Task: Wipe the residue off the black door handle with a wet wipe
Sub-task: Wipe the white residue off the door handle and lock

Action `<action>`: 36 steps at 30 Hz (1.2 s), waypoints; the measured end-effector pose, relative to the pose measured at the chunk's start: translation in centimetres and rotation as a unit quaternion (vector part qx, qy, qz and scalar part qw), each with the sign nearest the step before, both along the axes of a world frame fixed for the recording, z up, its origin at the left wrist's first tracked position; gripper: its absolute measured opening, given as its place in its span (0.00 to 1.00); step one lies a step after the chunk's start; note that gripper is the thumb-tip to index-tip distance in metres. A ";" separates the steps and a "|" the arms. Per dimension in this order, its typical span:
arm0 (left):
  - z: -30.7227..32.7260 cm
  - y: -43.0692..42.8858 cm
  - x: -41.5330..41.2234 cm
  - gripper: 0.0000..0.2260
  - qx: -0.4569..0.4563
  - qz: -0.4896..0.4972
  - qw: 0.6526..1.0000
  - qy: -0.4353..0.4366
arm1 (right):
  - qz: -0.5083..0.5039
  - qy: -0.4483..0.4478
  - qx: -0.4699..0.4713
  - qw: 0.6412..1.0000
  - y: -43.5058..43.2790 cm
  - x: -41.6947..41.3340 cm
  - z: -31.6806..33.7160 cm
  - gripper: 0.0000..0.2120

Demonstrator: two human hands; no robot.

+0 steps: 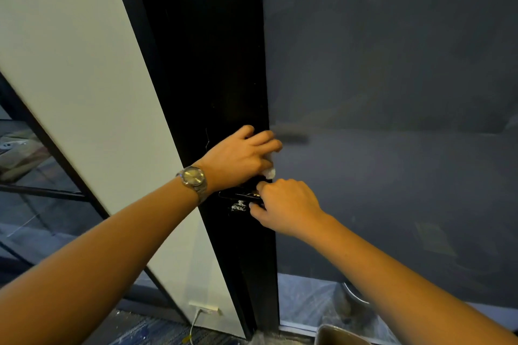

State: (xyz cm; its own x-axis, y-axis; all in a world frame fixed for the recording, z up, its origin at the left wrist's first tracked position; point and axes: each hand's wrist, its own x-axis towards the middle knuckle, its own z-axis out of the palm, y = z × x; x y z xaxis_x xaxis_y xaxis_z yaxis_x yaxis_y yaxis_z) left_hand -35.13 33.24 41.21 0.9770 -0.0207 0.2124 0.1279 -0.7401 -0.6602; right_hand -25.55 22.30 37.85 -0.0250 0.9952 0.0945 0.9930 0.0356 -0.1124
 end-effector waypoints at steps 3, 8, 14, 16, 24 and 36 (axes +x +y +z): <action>0.3 1.1 -2.0 0.13 -0.015 -0.022 0.988 -0.151 | 0.004 0.002 0.006 1.000 0.2 0.0 -0.2 0.13; -1.4 0.7 -4.2 0.12 -0.187 0.026 0.940 -0.285 | 0.008 0.010 0.010 1.000 0.3 0.0 -0.4 0.15; -3.3 0.2 -5.5 0.15 -0.321 0.080 0.893 -0.306 | 0.007 0.014 0.015 1.000 0.4 0.0 -0.5 0.15; -4.1 -0.2 -5.8 0.14 -0.356 0.106 0.868 -0.330 | 0.004 0.014 0.014 1.000 0.3 0.0 -0.5 0.15; -4.1 -0.9 -4.7 0.12 -0.466 0.215 0.758 -0.403 | 0.002 0.024 -0.003 1.000 0.3 0.0 -0.4 0.15; -3.8 -1.1 -4.5 0.12 -0.466 0.242 0.762 -0.378 | 0.001 0.019 -0.002 1.000 0.1 0.0 -0.3 0.15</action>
